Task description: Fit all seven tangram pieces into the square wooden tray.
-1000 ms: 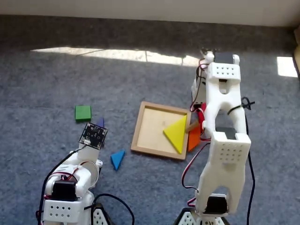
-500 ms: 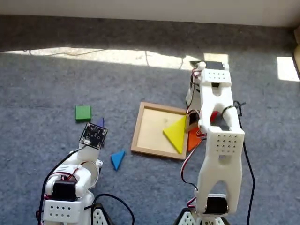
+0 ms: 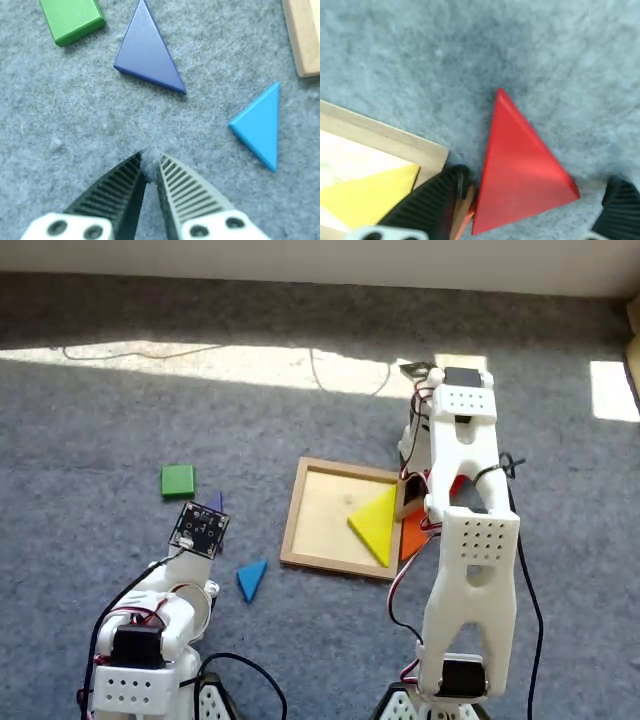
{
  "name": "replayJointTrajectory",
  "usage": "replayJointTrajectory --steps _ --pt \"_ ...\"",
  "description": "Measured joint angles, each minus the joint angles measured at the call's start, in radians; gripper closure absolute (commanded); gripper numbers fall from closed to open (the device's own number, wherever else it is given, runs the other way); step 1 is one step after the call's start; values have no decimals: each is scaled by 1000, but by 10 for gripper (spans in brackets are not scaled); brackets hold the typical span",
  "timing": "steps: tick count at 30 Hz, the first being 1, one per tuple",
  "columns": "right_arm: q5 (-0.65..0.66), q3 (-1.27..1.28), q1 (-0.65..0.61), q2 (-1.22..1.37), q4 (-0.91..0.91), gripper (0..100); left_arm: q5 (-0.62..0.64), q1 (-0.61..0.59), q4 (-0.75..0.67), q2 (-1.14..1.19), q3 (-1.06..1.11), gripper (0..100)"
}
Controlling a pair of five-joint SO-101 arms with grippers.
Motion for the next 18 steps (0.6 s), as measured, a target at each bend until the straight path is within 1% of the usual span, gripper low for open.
replayJointTrajectory --steps 3,9,11,18 --pt "9 -14 0 26 28 704 0 0 0 0 0 994" --pt "6 -64 17 35 83 935 0 0 0 0 0 994" --pt "6 -64 26 35 89 988 0 0 0 0 0 994" --pt "6 -68 54 21 92 994 0 0 0 0 0 994"
